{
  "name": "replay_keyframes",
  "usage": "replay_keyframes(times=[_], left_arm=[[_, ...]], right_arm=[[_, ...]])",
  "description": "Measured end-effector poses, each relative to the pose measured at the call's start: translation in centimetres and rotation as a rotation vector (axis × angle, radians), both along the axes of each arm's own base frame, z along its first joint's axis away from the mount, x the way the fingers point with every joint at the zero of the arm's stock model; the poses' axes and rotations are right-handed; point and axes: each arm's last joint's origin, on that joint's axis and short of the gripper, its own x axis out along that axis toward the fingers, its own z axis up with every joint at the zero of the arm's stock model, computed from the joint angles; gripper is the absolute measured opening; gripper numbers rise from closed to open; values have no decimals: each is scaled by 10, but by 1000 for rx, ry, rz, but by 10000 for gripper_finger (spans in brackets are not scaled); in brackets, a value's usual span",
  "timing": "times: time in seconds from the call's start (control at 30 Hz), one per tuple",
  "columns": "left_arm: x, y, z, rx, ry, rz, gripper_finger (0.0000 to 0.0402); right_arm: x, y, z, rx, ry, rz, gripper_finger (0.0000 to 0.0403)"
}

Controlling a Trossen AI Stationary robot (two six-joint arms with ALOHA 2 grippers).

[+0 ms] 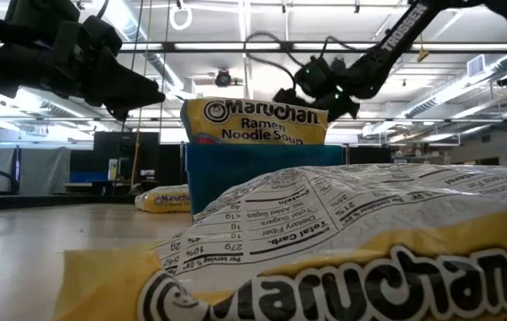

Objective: Sort Maruchan noodles
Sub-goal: Put the red noodle pack into the red bin

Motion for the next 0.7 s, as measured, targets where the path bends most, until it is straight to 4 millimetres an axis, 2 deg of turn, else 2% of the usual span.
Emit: replay_keyframes(times=[0.23, 0.53, 0.7], left_arm=[[0, 0, 0, -6, 0, -3, 141], [0, -1, 0, -22, 0, -20, 141], [0, -1, -1, -23, 4, -19, 141]], right_arm=[[5, -12, -33, 55, 12, -6, 75], [4, -18, -39, -64, 50, -15, 79], [5, -18, -38, -117, 59, -56, 119]])
